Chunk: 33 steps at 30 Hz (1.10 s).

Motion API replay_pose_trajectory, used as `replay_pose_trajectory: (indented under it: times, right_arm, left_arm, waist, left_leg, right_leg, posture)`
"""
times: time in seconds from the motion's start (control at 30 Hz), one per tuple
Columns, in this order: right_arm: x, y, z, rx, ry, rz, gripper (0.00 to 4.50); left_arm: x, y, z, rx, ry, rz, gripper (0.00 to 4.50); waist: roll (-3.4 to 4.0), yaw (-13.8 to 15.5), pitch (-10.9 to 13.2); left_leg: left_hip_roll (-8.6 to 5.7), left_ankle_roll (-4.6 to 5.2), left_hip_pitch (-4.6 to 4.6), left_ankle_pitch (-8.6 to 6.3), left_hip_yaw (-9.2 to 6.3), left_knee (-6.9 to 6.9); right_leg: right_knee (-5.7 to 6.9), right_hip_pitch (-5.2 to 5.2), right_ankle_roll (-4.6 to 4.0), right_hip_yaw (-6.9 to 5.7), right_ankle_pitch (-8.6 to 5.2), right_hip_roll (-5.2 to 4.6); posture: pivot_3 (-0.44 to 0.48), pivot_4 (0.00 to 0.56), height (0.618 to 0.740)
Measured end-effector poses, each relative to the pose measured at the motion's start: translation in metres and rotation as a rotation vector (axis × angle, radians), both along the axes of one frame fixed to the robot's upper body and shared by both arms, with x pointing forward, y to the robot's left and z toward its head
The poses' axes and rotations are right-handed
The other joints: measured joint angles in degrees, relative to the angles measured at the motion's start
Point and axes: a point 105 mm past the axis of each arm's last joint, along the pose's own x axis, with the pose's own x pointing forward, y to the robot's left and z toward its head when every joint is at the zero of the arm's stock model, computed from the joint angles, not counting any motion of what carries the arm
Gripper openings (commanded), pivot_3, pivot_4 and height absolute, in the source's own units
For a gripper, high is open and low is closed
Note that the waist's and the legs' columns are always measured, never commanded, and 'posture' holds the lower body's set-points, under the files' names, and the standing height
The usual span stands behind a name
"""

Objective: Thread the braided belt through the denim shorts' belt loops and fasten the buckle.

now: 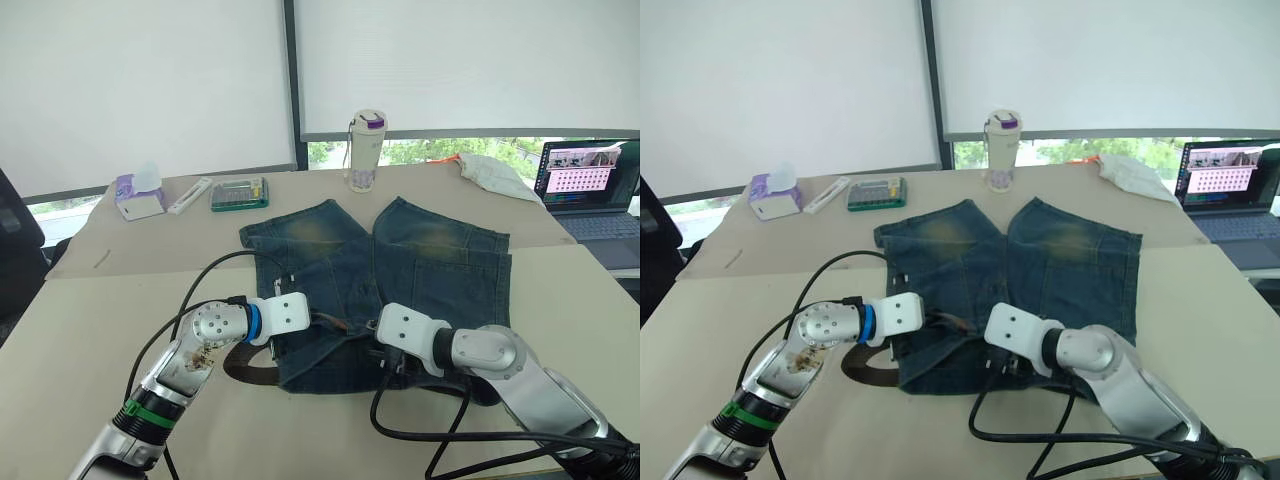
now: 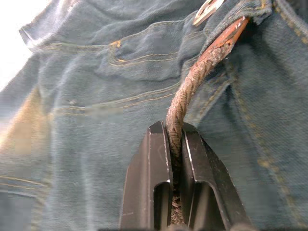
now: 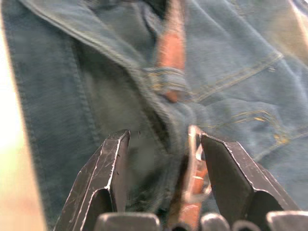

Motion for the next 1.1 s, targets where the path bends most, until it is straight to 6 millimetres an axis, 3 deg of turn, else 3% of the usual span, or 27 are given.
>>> replay_pose_trajectory:
  times: [0.2, 0.8, 1.1]
  right_arm:
    - [-0.001, 0.000, -0.002, 0.011, 0.001, -0.004, 2.60]
    - [0.018, 0.000, -0.002, 0.074, -0.003, -0.117, 2.60]
    - [0.014, -0.003, -0.001, 0.074, 0.007, -0.111, 2.60]
  left_arm:
    - [-0.010, -0.008, -0.007, -0.019, 0.028, -0.063, 0.00]
    - [-0.004, -0.047, -0.010, -0.017, 0.020, -0.237, 0.00]
    - [-0.005, -0.056, -0.011, -0.010, 0.040, -0.296, 0.00]
  waist:
    - [0.00, 0.3, 0.0]
    - [-0.01, 0.5, 0.0]
    - [-0.01, 0.4, 0.0]
  left_leg:
    - [-0.02, 0.01, -0.03, 0.00, 0.00, 0.02]
    - [-0.12, 0.01, -0.03, 0.00, 0.01, 0.05]
    - [-0.13, 0.01, -0.04, 0.00, -0.01, 0.05]
  right_leg:
    - [0.02, 0.01, 0.00, 0.00, 0.00, -0.02]
    - [0.05, 0.01, 0.00, -0.01, 0.00, -0.04]
    - [0.07, 0.00, 0.00, -0.01, 0.00, -0.04]
  posture:
    - [0.000, 0.150, 0.740]
    - [0.000, 0.150, 0.740]
    - [0.000, 0.150, 0.740]
